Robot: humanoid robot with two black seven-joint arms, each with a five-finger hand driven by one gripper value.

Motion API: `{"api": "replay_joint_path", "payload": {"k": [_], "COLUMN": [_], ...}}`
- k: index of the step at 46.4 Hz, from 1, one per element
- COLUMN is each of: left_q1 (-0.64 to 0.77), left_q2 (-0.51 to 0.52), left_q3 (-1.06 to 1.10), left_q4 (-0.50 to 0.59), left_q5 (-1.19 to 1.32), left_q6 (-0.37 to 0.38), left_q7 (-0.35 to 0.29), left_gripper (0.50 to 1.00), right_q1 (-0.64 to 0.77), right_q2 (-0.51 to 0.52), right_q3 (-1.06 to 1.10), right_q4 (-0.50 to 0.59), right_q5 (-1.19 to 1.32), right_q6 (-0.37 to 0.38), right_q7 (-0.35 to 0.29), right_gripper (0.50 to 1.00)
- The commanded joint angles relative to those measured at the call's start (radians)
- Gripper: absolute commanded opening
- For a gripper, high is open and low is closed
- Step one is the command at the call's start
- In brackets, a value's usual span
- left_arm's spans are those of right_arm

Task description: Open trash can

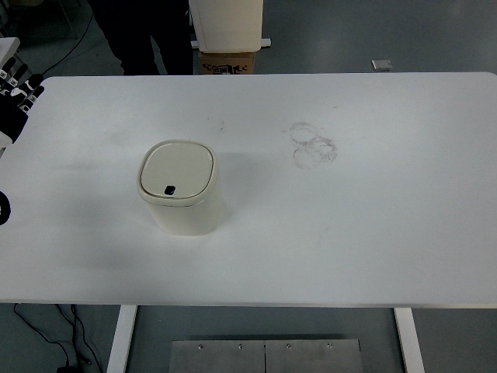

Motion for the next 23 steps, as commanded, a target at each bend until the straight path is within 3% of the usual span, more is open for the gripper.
{"api": "replay_joint_path", "payload": {"k": [1, 23], "left_q1": [0.000, -0.001], "left_q2": [0.002, 0.000], "left_q3": [0.000, 0.000], "left_q4": [0.000, 0.000], "left_q5": [0.001, 0.000], "left_q6": [0.000, 0.002], "left_q7": [-0.006, -0.002], "left_gripper": [1.000, 1.000], "right_q1": [0.000, 0.002], "right_q2": [0.000, 0.000], "right_q3": [0.000, 0.000], "right_q4": [0.000, 0.000], "right_q5": [0.000, 0.000], "right_q6": [-0.001, -0.001], "right_q7": [0.000, 0.000], "right_gripper": [0.991, 0.991]}}
